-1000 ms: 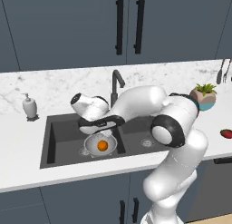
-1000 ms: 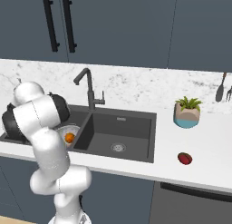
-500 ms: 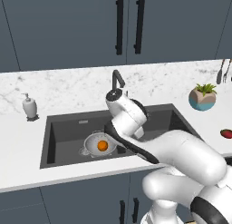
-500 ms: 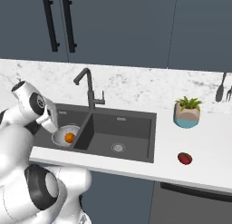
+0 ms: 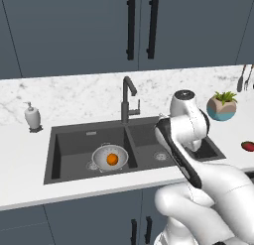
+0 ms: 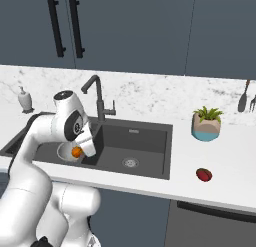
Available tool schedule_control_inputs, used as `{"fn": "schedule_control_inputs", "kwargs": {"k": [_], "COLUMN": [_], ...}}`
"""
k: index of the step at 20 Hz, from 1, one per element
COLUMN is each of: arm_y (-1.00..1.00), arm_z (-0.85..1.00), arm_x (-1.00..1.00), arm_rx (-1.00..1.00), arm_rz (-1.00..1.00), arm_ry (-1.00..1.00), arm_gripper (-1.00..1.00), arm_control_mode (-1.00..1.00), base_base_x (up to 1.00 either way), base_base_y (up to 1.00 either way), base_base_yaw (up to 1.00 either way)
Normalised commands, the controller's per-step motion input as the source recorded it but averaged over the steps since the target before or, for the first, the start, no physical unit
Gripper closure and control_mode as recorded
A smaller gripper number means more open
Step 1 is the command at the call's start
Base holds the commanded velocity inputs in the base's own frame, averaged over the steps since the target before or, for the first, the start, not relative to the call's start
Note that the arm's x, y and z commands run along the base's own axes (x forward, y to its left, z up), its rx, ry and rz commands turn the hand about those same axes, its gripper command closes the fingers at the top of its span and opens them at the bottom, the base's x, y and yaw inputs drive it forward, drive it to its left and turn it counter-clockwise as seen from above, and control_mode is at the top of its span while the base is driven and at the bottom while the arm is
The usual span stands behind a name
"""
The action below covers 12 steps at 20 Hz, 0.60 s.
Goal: Put the colander in the sink, put the orange, mango in the colander, and turn on the sink faucet and pour water over the colander.
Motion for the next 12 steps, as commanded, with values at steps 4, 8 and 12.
{"fn": "schedule_control_inputs", "kwargs": {"k": [4,8,12], "arm_y": [-0.82,-0.70,-0.76], "arm_z": [0.26,0.19,0.00], "arm_x": [0.07,0.04,0.00], "arm_rx": [-0.08,-0.16,-0.20], "arm_rz": [0.00,0.00,0.01], "arm_ry": [0.31,0.27,0.16], "arm_gripper": [-1.00,-1.00,-1.00], "arm_control_mode": [-1.00,-1.00,-1.00], "base_base_x": [0.00,0.00,0.00], "base_base_y": [0.00,0.00,0.00], "base_base_yaw": [0.00,0.00,0.00]}}
